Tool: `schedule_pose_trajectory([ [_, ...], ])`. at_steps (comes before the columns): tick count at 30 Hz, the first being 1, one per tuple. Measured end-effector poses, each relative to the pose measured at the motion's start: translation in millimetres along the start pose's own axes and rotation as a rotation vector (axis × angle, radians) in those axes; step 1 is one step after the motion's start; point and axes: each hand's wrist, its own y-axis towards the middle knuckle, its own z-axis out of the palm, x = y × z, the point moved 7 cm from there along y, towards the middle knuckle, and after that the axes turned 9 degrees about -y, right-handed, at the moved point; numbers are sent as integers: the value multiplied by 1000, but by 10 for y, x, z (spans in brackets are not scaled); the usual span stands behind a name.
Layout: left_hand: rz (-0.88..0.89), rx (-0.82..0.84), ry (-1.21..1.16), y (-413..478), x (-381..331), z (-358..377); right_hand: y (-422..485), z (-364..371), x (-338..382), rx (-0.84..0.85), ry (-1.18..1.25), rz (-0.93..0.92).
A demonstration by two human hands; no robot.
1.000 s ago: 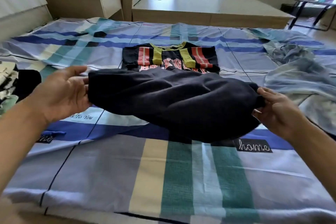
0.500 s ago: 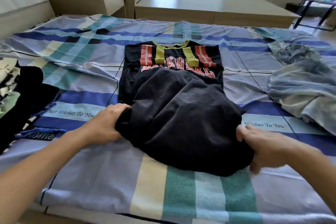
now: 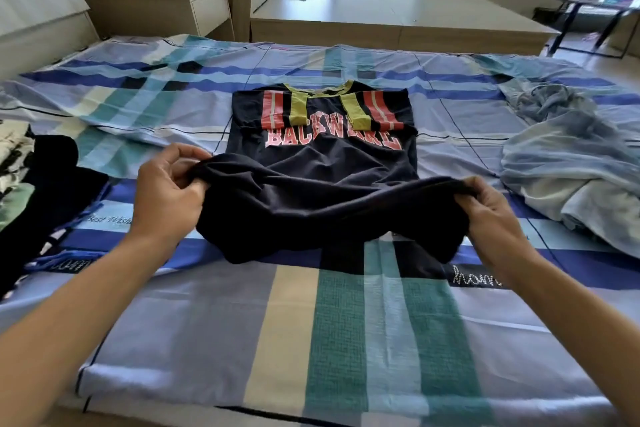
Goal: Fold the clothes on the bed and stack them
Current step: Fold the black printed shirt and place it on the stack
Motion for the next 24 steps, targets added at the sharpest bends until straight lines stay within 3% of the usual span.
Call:
schedule_pose_trajectory([
  [3, -281, -5, -228, 5, 188, 0, -46, -4, 160, 7, 233, 114],
  [6, -375, 18, -279, 1, 297, -54, -75, -80, 337, 54, 278, 101],
  [8, -343, 233, -102, -63, 208, 16, -77, -173, 410, 111, 219, 72],
  [10, -207, 382, 341, -110, 197, 73, -97, -248, 398, 178, 39, 86],
  [12, 15, 297, 645, -130, 140, 82, -124, -287, 288, 235, -298, 108],
  [13, 84, 242, 670, -153, 68, 84, -124, -307, 234, 232, -485, 80],
  [16, 87, 150, 731, -152, 1, -4, -115, -417, 212, 50, -886, -89],
  [20, 148, 8, 767, -124, -221, -205, -149, -800, 406, -284, -771, -123],
  [22, 114, -61, 733, -116, -284, -315, -120, -921, 314, -276, -654, -42],
  [24, -29, -43, 717, -115, -107, -436, -94, -880, 141, -112, -522, 66],
])
